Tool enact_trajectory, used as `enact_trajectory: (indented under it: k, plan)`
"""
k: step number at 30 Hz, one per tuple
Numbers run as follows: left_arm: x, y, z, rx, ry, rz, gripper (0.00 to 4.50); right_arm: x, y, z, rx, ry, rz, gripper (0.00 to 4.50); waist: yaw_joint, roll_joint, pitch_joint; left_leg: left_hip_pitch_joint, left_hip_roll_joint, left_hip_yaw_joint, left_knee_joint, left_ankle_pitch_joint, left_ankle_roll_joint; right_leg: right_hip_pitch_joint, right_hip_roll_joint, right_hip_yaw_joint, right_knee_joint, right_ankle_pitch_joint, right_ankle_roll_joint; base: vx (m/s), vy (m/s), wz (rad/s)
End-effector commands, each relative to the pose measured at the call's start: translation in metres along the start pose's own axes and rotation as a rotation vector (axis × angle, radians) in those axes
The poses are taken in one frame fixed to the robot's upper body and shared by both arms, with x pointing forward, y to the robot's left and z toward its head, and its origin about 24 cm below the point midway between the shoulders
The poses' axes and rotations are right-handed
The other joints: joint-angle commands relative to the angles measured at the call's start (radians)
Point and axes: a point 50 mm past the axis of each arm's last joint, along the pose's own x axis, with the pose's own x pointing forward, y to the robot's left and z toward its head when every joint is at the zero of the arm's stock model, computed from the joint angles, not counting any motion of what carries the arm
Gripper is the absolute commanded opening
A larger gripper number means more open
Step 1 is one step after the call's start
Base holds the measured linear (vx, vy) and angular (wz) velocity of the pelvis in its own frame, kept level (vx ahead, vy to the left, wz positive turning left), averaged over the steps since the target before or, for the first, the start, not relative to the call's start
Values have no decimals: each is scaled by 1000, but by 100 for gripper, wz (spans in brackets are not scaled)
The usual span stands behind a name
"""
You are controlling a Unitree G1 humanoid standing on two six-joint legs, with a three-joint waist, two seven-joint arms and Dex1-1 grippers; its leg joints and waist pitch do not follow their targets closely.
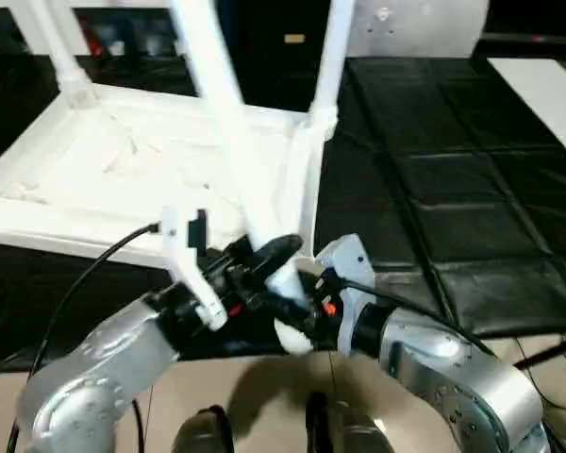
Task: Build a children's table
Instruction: Pick table leg
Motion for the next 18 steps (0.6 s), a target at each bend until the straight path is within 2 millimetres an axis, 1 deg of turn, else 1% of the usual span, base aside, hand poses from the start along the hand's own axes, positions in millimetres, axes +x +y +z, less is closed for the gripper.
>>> enact_trajectory:
  k: [1, 2, 3, 4, 5, 6, 7, 8, 9, 10, 11, 12, 13, 14, 15, 16, 17, 18]
  plan:
    - [0, -13, -15, -85, 81, -151, 265, -11, -15, 20, -24, -109, -94, 192, 37, 14, -34, -8, 106, -13, -211, -862, -26, 59, -28, 75, 112, -386, -2, -62, -35, 12]
    - [0, -13, -15, -85, 81, -151, 265, -11, -15, 20, -24, -109, -94, 192, 43, -7, -29, 6, 74, 11, -173, -811, -29, 28, -21, 96, 58, -581, 23, -43, -91, 24]
    - [-1, -16, -15, -94, 79, -197, 265, -11, -15, 20, -22, -111, -92, 192, 28, -53, -15, 166, -77, 26, 159, -377, -30, -177, -85, 73, -242, -1262, 138, -23, -116, 22]
    - [-2, -17, -14, -63, 75, -231, 265, -10, -15, 19, -21, -111, -90, 192, 19, -35, -30, 71, -109, -23, 153, -149, 31, -57, -114, 139, -218, -1261, 135, -23, -116, 22]
    - [-2, -17, -13, -44, 71, -244, 265, -10, -15, 19, -21, -112, -90, 192, 16, -40, -28, 64, -101, -29, 135, -160, 28, -24, -126, 121, -204, -1224, 143, 0, 0, 0]
    - [-2, -16, -12, -22, 64, -265, 265, -10, -16, 20, -21, -111, -90, 192, 24, -9, -29, 69, -31, -61, 37, -322, 0, 29, -125, 65, -147, -971, 96, 57, 42, -18]
    - [-2, -14, -11, -21, 47, -264, 265, -9, -17, 19, -21, -109, -91, 192, 1, 18, -46, 58, 37, -108, -61, -521, -6, 64, -54, 18, -72, -493, 31, 57, 42, -18]
    - [-1, -11, -10, -31, 41, -255, 265, -9, -18, 19, -22, -107, -93, 192, -3, 47, -50, 44, 78, -140, -105, -630, 2, 85, -45, 17, 9, -251, -11, -11, 76, -13]
    - [0, -8, -9, -24, 44, -243, 265, -9, -18, 18, -22, -104, -95, 192, -3, 44, -28, 28, 95, -146, -156, -821, 13, 69, -47, 20, 68, -13, -43, -64, 51, -2]
    - [0, -6, -9, -16, 50, -233, 265, -9, -19, 18, -23, -102, -97, 192, -1, 26, -28, 53, 73, -120, -151, -865, 12, 54, -54, 46, 65, -63, -41, -64, 51, -2]
    - [0, -5, -9, -12, 57, -227, 265, -9, -19, 18, -24, -102, -98, 192, -1, 21, -33, 66, 46, -109, -124, -799, -1, 52, -72, 69, 31, -170, -50, 0, 0, 0]
    - [0, -6, -9, -16, 64, -240, 265, -9, -19, 18, -22, -102, -99, 192, 3, 12, -36, 52, 6, -88, -75, -623, -40, 54, -120, 90, -54, -554, -44, 3, -68, 2]
    - [-2, -8, -11, -27, 67, -269, 265, -9, -20, 17, -21, -101, -98, 192, 10, -8, -37, 69, -13, -68, -36, -451, -24, 31, -136, 98, -108, -836, -12, 3, -68, 2]
    - [-2, -8, -12, -33, 67, -281, 265, -9, -20, 16, -20, -99, -97, 192, 11, -14, -47, 61, -14, -64, -33, -350, -9, 44, -139, 103, -106, -838, -11, 6, -77, 8]
    - [-4, -7, -15, -36, 66, -312, 265, -9, -20, 13, -18, -92, -92, 192, 17, -17, -51, 36, -3, -65, -55, -233, 10, 61, -126, 100, -89, -731, -16, 7, -62, 4]
    - [-5, -7, -17, -33, 66, -323, 265, -9, -21, 12, -17, -89, -91, 192, 21, -11, -57, 32, 7, -61, -68, -199, 15, 59, -110, 95, -79, -615, -31, 7, -62, 4]
    - [-5, -7, -17, -33, 68, -324, 265, -9, -21, 12, -17, -89, -91, 192, 19, -7, -58, 32, 11, -59, -72, -203, 15, 59, -106, 93, -71, -554, -50, -5, -56, 1]
    - [-7, -5, -22, -28, 94, -334, 265, -8, -22, 9, -12, -80, -86, 192, 18, -1, -57, 29, 18, -58, -78, -229, 16, 57, -100, 93, -67, -477, -84, 0, 0, 0]
